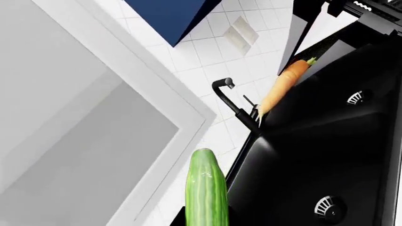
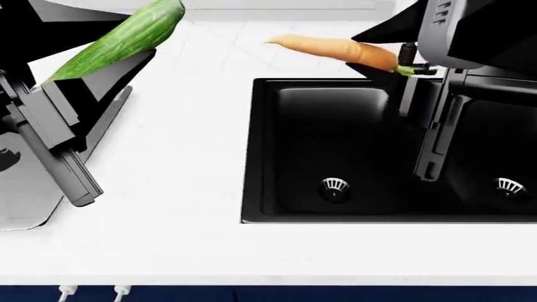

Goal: Place the two vegetables and bowl onto the tray for setting up a vegetable dip station.

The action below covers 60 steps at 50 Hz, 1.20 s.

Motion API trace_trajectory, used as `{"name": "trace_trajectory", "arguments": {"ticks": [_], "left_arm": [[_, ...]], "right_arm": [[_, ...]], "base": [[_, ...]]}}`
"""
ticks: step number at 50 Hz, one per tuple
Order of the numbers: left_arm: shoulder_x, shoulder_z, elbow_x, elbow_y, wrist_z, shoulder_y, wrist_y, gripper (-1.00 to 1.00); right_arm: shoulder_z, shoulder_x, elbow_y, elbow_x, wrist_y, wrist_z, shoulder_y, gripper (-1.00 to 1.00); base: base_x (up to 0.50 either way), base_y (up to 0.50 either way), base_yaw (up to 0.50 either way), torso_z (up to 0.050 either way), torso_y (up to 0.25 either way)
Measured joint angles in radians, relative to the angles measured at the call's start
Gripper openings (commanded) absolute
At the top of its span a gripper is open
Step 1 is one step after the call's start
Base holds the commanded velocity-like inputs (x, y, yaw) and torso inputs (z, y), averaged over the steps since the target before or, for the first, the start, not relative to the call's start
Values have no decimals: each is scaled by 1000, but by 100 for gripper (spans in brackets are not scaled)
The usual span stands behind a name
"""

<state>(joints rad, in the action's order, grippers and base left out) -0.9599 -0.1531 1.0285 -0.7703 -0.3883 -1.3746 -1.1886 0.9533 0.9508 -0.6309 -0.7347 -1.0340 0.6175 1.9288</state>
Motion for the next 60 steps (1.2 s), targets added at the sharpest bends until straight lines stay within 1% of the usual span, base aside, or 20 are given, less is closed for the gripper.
{"name": "trace_trajectory", "arguments": {"ticks": [14, 47, 60], "left_arm": [[-5, -2, -1, -1, 2, 2, 11, -100], [-9, -26, -22, 1, 0, 6, 39, -100], [-4, -37, -25, 5, 0, -1, 45, -100]], "right_arm": [[-5, -5, 9, 5, 15, 0, -5, -100], [4, -2, 34, 56, 82, 15, -23, -100], [14, -1, 38, 79, 91, 17, -25, -100]], "base": [[30, 500, 0, 0, 1], [291, 447, 0, 0, 1], [43, 499, 0, 0, 1]]}}
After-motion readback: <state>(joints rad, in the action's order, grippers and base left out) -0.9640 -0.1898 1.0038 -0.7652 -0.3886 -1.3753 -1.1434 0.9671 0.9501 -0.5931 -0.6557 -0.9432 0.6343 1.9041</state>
